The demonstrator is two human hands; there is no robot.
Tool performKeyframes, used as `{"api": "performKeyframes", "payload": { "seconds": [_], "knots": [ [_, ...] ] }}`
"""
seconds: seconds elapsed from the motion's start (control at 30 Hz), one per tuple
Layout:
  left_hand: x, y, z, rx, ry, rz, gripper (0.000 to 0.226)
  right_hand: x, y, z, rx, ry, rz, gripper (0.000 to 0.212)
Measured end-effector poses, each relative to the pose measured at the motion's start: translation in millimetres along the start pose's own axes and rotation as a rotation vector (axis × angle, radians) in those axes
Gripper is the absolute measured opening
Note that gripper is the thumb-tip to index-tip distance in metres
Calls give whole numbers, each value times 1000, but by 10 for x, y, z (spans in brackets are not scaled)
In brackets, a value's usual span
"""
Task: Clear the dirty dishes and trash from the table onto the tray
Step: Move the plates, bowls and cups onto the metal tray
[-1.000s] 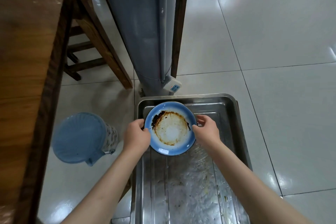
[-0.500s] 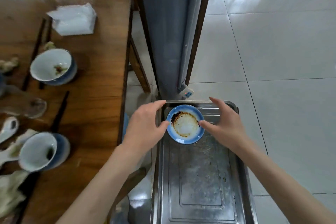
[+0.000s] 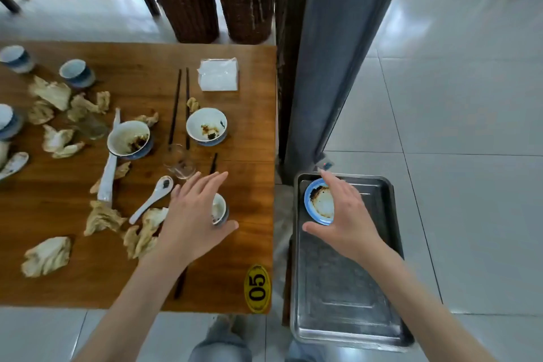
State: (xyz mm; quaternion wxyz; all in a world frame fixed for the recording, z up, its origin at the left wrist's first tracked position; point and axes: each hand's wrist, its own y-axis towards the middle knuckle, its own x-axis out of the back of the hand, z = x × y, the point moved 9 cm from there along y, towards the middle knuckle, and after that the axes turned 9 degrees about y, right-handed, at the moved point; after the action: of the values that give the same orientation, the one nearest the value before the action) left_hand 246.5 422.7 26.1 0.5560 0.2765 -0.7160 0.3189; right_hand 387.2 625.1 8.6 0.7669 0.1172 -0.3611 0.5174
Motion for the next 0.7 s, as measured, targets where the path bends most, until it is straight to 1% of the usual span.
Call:
{"api": "performKeyframes", "payload": {
  "seconds": [0.13,0.23,0.37,0.5,0.7],
  "knots": [
    [157,1,450,-15,71,-9,94,-335,23,438,11,-51,20,102],
    [165,44,781,-11,69,2,94,-654,53,629,-18,-85,39,105],
    [168,136,1139,-18,66,-3,95,-1083,138,782,-42,-164,72,108],
    [188,164,1562,0,89,-10,96,-1450,199,917,-64,-169,102,108],
    [202,75,2167,43,89,14,92,-1675,255,1118,-81,-172,111,104]
  ]
}}
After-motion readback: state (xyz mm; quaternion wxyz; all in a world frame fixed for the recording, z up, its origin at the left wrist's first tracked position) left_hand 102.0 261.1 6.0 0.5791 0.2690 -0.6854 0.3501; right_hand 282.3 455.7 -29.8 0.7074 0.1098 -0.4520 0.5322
